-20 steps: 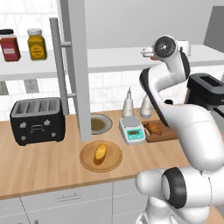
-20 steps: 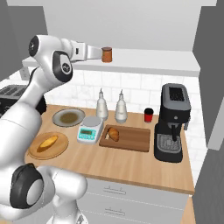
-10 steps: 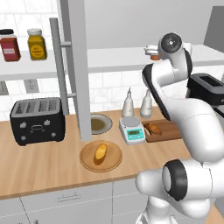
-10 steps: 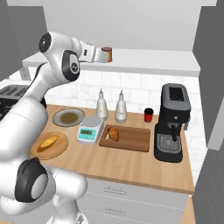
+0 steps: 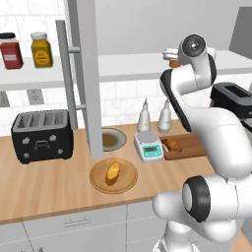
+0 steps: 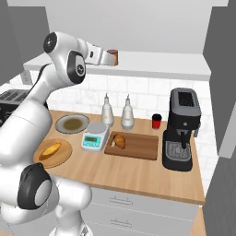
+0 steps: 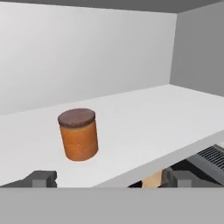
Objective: From the different types of pastries on the counter, select a croissant and place it on the cutting board. Then retrieve a jar of jam from the cabinet and place it alongside the croissant on the cutting board.
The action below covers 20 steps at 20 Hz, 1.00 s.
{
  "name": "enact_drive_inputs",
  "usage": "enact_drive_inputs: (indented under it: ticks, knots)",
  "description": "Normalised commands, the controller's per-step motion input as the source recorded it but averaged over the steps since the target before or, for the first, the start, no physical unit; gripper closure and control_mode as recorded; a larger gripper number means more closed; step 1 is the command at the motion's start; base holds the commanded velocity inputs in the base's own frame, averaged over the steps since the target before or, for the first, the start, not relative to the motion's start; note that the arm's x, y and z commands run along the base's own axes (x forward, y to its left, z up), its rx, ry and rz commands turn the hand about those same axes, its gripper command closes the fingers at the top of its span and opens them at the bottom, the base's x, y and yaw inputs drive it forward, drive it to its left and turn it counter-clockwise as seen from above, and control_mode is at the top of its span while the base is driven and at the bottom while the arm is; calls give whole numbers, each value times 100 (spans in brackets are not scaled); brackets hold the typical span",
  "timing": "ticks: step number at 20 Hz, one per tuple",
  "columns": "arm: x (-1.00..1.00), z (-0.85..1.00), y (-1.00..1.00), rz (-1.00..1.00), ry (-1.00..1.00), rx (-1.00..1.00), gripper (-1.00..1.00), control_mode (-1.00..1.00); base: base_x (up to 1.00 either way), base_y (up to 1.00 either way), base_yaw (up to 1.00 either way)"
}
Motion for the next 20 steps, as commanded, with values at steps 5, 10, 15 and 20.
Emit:
enact_drive_inputs:
  ticks: [5, 10, 15, 20]
  knots:
    - [-3, -4, 0, 0, -6, 3, -100, -100, 0, 0, 0]
    - [-1, -16, 0, 0, -2, 14, -100, -100, 0, 0, 0]
    - [19, 0, 0, 0, 0, 7, -100, -100, 0, 0, 0]
    - [31, 0, 1, 0, 0, 0, -100, -100, 0, 0, 0]
